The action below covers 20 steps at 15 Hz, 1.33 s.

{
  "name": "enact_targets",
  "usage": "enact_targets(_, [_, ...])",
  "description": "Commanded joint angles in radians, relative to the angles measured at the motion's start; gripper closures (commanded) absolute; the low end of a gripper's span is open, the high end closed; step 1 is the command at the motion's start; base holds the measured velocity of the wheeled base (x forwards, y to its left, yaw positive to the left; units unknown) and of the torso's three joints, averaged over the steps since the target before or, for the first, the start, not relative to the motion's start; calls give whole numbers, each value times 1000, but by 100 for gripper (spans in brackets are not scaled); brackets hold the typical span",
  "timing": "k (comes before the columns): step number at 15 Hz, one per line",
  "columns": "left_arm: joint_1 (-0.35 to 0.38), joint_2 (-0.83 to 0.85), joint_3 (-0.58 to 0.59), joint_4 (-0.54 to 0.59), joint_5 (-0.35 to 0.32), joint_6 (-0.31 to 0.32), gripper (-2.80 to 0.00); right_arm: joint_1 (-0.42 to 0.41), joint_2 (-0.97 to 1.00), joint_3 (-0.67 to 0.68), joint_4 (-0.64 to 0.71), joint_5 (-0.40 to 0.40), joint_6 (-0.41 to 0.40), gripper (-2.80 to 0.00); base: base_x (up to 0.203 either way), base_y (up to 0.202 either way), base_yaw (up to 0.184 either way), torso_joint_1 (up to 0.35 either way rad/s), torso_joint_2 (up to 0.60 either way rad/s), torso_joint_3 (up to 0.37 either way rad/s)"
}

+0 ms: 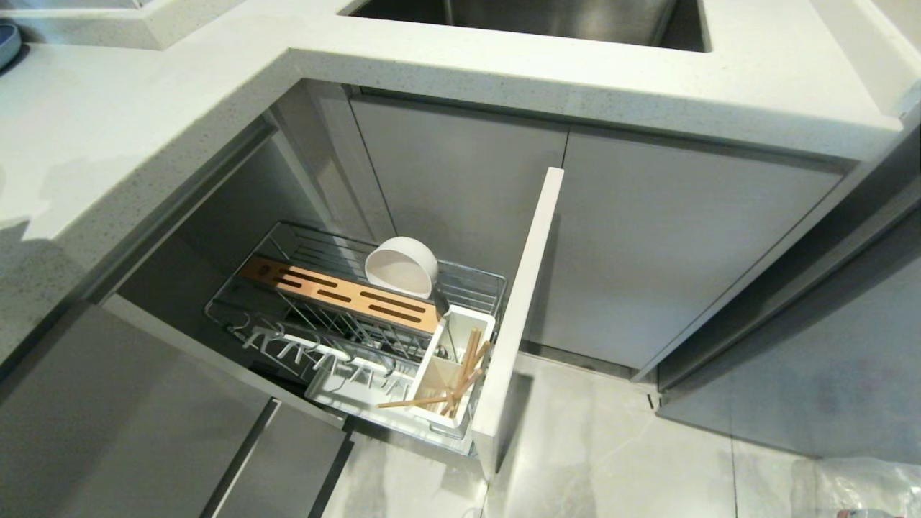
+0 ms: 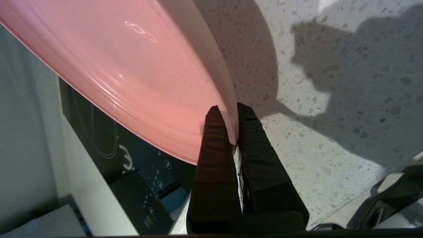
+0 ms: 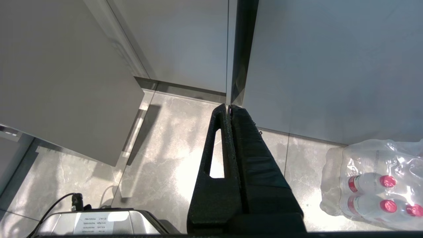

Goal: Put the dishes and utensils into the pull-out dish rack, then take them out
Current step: Take the plate out of the cupboard

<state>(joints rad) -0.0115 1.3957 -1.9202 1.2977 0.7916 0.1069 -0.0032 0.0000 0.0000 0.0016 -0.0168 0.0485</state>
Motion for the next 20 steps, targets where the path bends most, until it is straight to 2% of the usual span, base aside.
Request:
enact_targets(1, [1,56,-33,28,6,3,0,0,0,2,0,0,1,0,0,0,0,0,0,0])
enact_targets(5, [9,82,-39,39,13,74,0,0,0,2,0,0,1,0,0,0,0,0,0,0])
enact_targets(7, [22,83,-39,34,31,131,0,0,0,2,0,0,1,0,0,0,0,0,0,0])
enact_targets(14, [47,101,-37,64,34,148,0,0,0,2,0,0,1,0,0,0,0,0,0,0])
enact_targets(20, [61,129,-32,103,11,142,0,0,0,2,0,0,1,0,0,0,0,0,0,0])
